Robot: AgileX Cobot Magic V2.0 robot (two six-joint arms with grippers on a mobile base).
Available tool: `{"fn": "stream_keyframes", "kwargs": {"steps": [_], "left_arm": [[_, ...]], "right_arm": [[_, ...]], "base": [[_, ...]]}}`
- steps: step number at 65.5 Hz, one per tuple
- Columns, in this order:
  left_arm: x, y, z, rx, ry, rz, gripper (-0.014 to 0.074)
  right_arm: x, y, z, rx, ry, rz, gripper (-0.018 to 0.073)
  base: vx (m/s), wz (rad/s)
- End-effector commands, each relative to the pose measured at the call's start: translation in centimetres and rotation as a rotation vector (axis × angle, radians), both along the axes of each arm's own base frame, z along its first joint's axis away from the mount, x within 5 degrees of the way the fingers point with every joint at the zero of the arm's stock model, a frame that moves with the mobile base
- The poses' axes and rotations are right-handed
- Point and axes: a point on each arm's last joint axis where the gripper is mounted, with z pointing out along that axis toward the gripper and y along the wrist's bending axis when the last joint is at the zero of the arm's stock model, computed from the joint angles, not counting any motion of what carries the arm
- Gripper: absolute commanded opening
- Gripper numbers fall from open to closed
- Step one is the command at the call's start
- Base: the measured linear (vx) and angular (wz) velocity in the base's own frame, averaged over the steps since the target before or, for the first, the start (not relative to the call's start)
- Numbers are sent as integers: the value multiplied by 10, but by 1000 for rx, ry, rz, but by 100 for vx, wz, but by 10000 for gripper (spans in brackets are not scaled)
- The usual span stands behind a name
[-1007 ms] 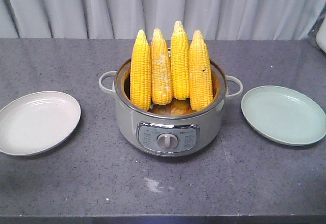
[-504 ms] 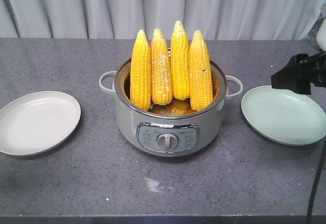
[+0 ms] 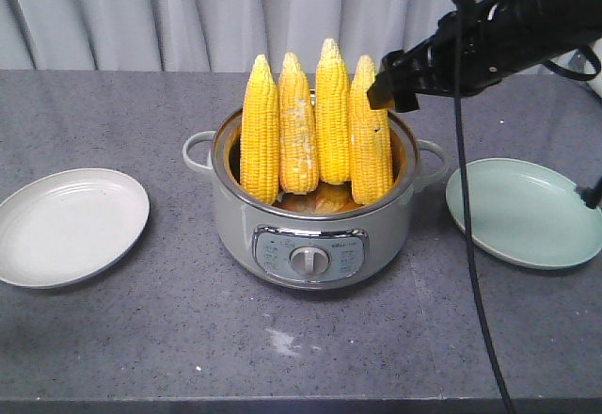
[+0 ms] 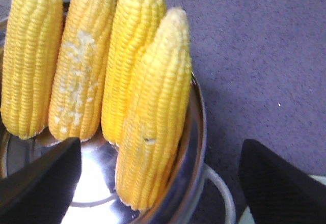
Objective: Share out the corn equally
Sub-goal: 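Reach the right gripper over the pot to the corn cob nearest it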
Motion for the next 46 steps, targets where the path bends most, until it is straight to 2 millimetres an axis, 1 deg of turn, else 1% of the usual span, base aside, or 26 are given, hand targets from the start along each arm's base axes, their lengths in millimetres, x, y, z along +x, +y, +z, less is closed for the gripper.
{"fn": "stream_keyframes", "kwargs": {"steps": [1,5,11,19,30,38,46], "left_arm": [[0,-1,16,-2,-108,1,517],[1,-1,16,-2,-110,1,517],[1,-1,17,-2,-115,2,517],[1,-1,17,-2,-118,2,517],[1,-1,17,-2,-121,2,517],[1,-1,18,-1,-127,3,517],[2,-1,18,-1,-129,3,517]], "right_arm": [[7,11,26,44,-132,5,594],[15,19,22,43,-136,16,594],[26,23,16,42,-146,13,594],[39,25,2,17,-147,2,594],[48,27,-12,27,-117,-21,587],[50,28,-16,30,-106,-25,517],[50,28,-15,36,-104,-28,358]], "base": [[0,0],[0,0],[0,0],[0,0],[0,0],[0,0],[0,0]]}}
